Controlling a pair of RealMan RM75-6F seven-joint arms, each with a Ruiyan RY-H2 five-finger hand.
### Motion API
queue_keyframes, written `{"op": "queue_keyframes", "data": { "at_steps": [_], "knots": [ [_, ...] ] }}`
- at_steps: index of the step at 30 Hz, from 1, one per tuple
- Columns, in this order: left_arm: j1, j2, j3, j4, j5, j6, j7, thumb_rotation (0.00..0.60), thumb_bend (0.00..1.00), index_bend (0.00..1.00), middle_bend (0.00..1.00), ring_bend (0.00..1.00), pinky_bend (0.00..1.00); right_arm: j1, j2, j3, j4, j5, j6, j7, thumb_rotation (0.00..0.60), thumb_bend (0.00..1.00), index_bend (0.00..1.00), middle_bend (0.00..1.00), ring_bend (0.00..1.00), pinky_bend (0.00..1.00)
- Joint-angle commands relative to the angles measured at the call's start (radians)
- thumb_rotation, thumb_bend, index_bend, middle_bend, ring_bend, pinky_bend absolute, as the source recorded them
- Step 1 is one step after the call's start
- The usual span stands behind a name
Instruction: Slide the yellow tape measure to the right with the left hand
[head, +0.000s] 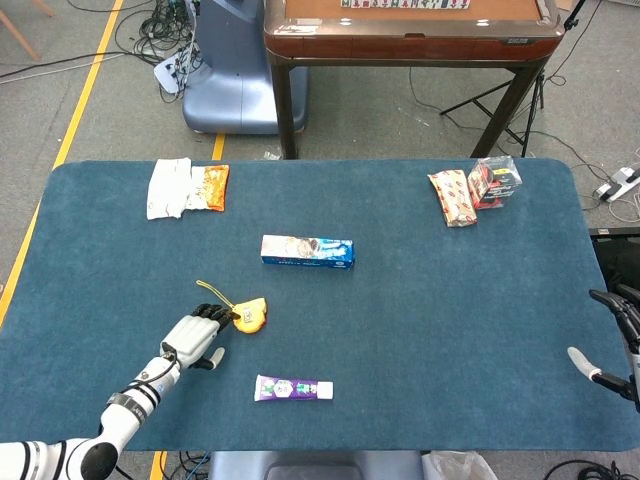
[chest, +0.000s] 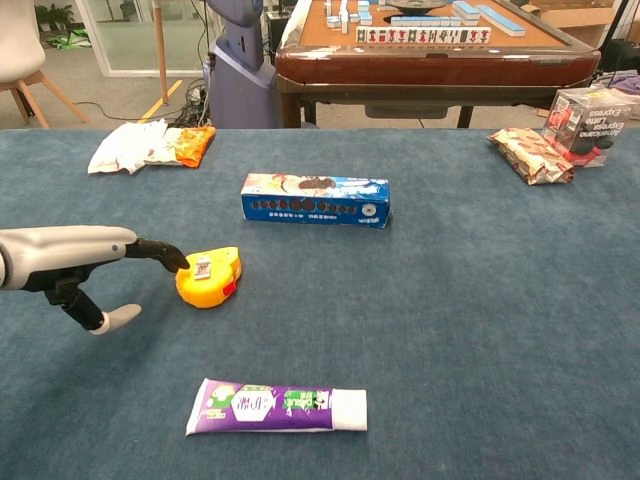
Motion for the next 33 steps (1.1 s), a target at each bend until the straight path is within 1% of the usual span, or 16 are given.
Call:
{"op": "queue_keyframes", "data": {
  "at_steps": [1,33],
  "knots": [
    [-0.010,-0.009,-0.001,0.008,-0.011,-0.009,0.001,0.600,0.48,0.12,0.11,0.01,0.00,-0.001,0.001,0.001,0.000,0.000,0.002,0.002,0.600,0.16,0.22,0.27,0.15,0.38],
    [-0.107,-0.043,-0.002,0.001,-0.064,-0.047,0.014,0.600,0.48,0.11,0.10,0.01,0.00,-0.032,0.014,0.003,-0.006,-0.034,0.076,0.029,0.600,0.16,0.22,0.27,0.15,0.38]
  ]
}}
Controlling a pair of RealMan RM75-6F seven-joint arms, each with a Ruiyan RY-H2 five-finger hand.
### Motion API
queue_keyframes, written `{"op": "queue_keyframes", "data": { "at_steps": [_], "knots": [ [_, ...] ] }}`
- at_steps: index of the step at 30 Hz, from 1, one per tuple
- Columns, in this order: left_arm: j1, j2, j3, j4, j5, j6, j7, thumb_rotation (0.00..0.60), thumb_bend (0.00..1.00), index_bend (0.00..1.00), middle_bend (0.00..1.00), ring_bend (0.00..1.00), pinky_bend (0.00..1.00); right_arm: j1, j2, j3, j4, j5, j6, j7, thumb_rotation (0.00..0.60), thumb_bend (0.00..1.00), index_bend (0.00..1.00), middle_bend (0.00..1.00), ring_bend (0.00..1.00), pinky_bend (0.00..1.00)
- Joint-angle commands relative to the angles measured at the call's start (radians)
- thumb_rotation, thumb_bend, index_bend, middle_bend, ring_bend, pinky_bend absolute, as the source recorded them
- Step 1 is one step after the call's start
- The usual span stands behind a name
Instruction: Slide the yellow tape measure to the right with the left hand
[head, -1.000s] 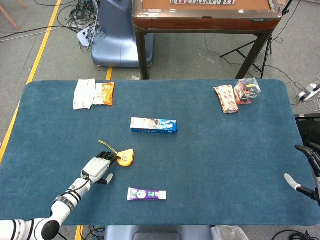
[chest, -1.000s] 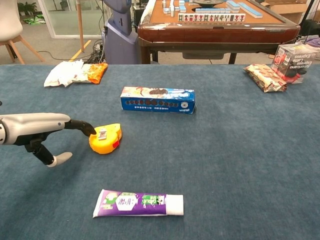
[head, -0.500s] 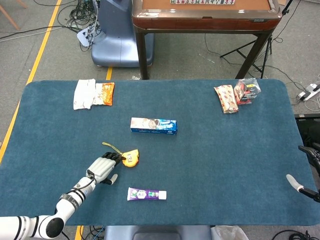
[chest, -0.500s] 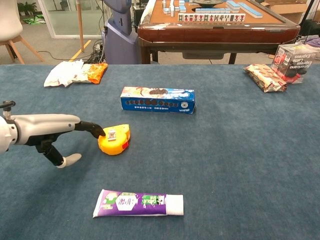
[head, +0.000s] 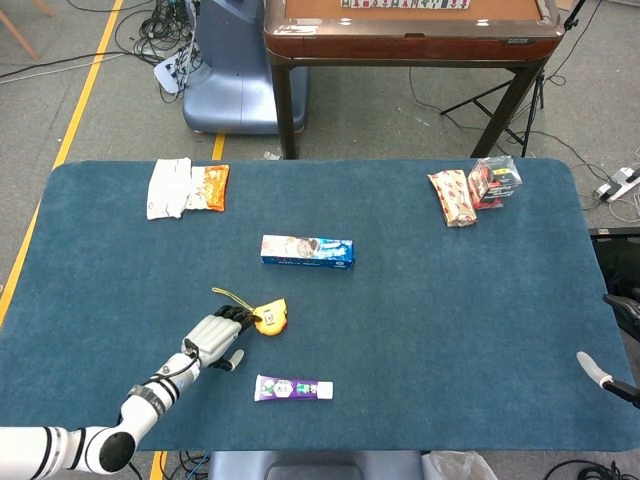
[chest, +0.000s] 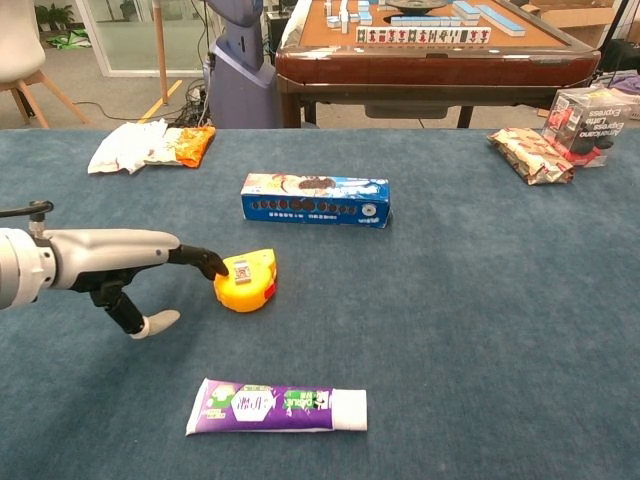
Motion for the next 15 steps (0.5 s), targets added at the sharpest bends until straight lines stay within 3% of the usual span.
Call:
{"op": "queue_keyframes", "data": {
  "at_steps": [1,15],
  "knots": [
    [-0.009,-0.004,-0.002,-0.002,-0.005,-0.004,0.000,0.600,0.48,0.11,0.10,0.01,0.00,-0.003,0.001,0.000,0.000,-0.004,0.007,0.003,0.600,0.16,0.22,0.27,0.15,0.38],
    [-0.046,-0.029,-0.013,0.008,-0.019,-0.011,-0.012,0.600,0.49,0.09,0.08,0.01,0.00,-0.014,0.005,-0.001,0.001,-0.017,0.032,0.014,0.600,0.16,0.22,0.27,0.15,0.38]
  ]
}}
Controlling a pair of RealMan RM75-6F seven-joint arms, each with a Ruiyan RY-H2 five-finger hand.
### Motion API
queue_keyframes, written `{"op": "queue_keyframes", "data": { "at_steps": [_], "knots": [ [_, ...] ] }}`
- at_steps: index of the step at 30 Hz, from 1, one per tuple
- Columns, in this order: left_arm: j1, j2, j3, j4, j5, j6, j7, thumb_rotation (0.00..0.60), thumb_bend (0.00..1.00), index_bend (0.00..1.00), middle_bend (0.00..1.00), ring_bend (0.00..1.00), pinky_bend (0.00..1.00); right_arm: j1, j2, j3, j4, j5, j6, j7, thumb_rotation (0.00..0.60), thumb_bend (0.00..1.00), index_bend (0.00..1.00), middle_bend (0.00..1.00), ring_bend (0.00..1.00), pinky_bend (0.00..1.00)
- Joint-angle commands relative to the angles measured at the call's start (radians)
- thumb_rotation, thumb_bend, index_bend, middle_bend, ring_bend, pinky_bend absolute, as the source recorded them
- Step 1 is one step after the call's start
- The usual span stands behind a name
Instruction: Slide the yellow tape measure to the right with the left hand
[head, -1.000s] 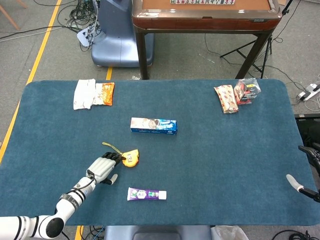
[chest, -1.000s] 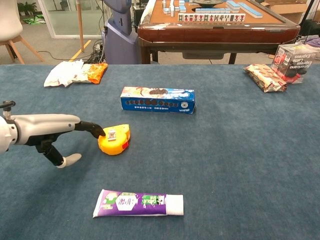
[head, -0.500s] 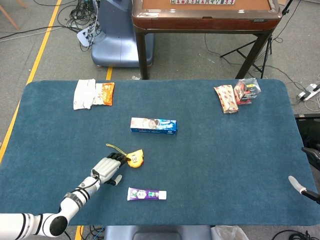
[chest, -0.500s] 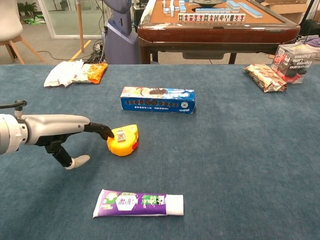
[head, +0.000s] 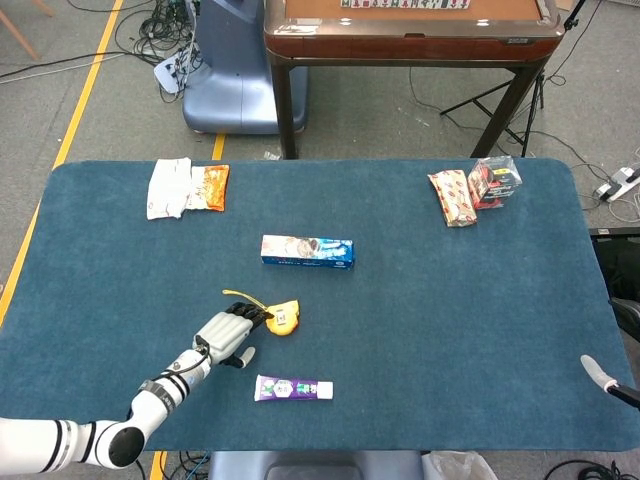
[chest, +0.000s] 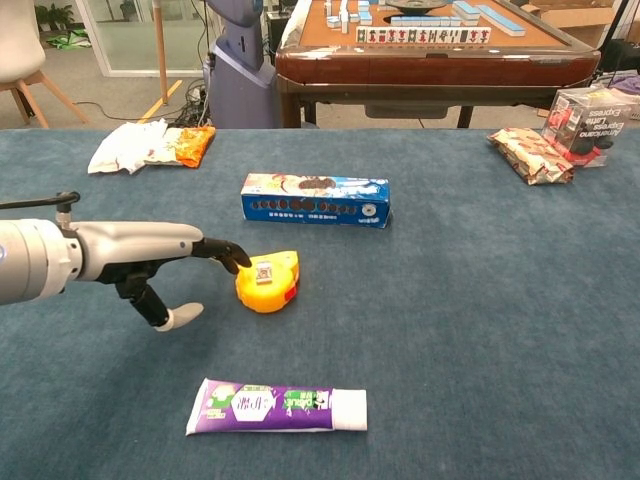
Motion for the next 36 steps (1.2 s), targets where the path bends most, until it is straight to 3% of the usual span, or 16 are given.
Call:
{"op": "queue_keyframes", "data": {
  "at_steps": [1,22,31,36],
  "knots": [
    [-0.006,-0.006,0.001,0.003,-0.003,-0.004,-0.003,0.600,0.49,0.09,0.08,0.01,0.00,-0.001,0.000,0.000,0.000,-0.001,0.001,0.001,0.600,0.16,0.22,0.27,0.15,0.38],
    [-0.049,-0.023,-0.006,0.004,-0.013,-0.076,-0.076,0.600,0.50,0.09,0.07,0.01,0.00,-0.017,0.005,0.000,0.004,-0.014,0.038,0.025,0.600,0.16,0.22,0.27,0.15,0.38],
    [-0.039,-0.012,-0.013,0.012,0.059,-0.092,-0.149,0.600,0.51,0.08,0.07,0.01,0.00,-0.018,0.007,-0.002,0.005,-0.023,0.043,0.037,0.600,0.16,0.22,0.27,0.15,0.38],
    [-0.020,0.017,0.001,0.006,0.076,-0.048,-0.144,0.600,0.50,0.08,0.07,0.01,0.00,-0.017,0.005,-0.004,0.003,-0.027,0.037,0.023,0.600,0.16,0.22,0.27,0.15,0.38]
  ]
}}
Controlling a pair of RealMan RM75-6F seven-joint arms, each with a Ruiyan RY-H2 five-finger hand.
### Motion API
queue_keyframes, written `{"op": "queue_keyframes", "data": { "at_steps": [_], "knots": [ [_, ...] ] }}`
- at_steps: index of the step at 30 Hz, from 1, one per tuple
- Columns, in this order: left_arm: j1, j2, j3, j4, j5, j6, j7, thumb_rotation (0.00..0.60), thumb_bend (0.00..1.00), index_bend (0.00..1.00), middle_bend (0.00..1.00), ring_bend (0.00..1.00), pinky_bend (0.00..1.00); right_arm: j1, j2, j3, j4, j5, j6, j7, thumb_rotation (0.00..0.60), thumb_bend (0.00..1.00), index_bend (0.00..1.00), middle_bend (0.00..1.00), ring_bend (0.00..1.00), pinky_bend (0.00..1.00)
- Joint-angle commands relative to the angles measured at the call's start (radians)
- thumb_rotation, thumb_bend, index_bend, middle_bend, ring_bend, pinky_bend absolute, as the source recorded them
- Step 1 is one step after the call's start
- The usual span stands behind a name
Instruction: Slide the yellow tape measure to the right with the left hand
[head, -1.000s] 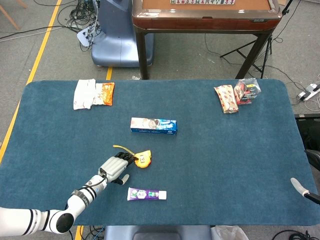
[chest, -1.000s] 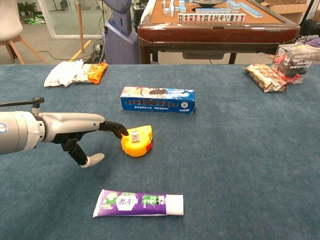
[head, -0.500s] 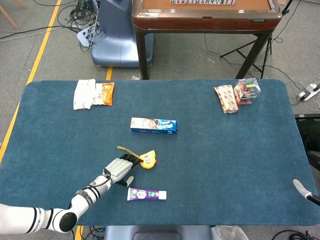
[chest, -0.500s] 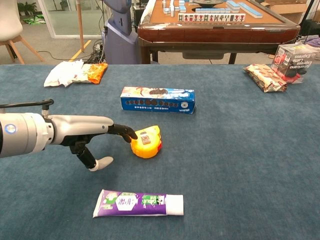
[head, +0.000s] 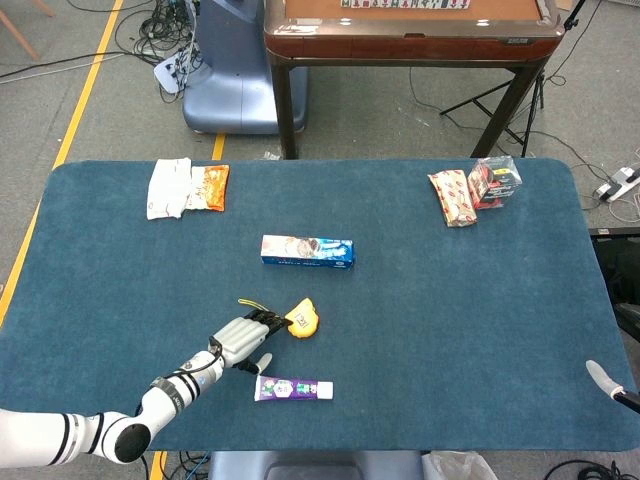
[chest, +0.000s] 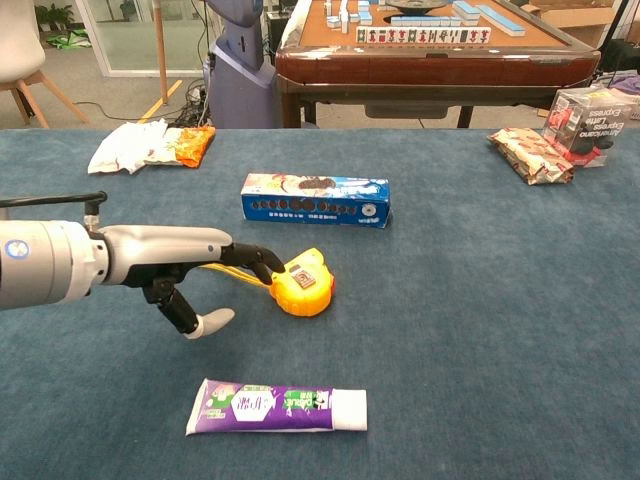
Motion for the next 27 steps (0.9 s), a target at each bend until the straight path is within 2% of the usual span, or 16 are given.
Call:
{"op": "queue_keyframes", "data": {
  "at_steps": [1,5,13,27],
  "knots": [
    [0.018,0.031,0.015,-0.012,0.009,0.045,0.016,0.600,0.50,0.08,0.07,0.01,0.00,0.001,-0.001,-0.001,-0.001,-0.002,-0.003,-0.004,0.600,0.16,0.22,0.27,0.15,0.38],
    [0.053,0.077,0.034,-0.046,0.029,0.125,0.044,0.600,0.50,0.09,0.07,0.01,0.00,0.005,-0.003,-0.002,-0.004,-0.001,-0.013,-0.013,0.600,0.16,0.22,0.27,0.15,0.38],
    [0.161,0.139,0.081,-0.093,0.143,0.326,0.104,0.600,0.50,0.12,0.07,0.01,0.00,0.016,-0.003,-0.005,-0.021,0.017,-0.057,-0.055,0.600,0.16,0.22,0.27,0.15,0.38],
    [0.351,0.202,0.096,-0.127,0.293,0.602,0.112,0.600,0.50,0.12,0.07,0.01,0.00,0.046,-0.007,-0.013,-0.050,0.055,-0.161,-0.143,0.600,0.16,0.22,0.27,0.15,0.38]
  ]
}}
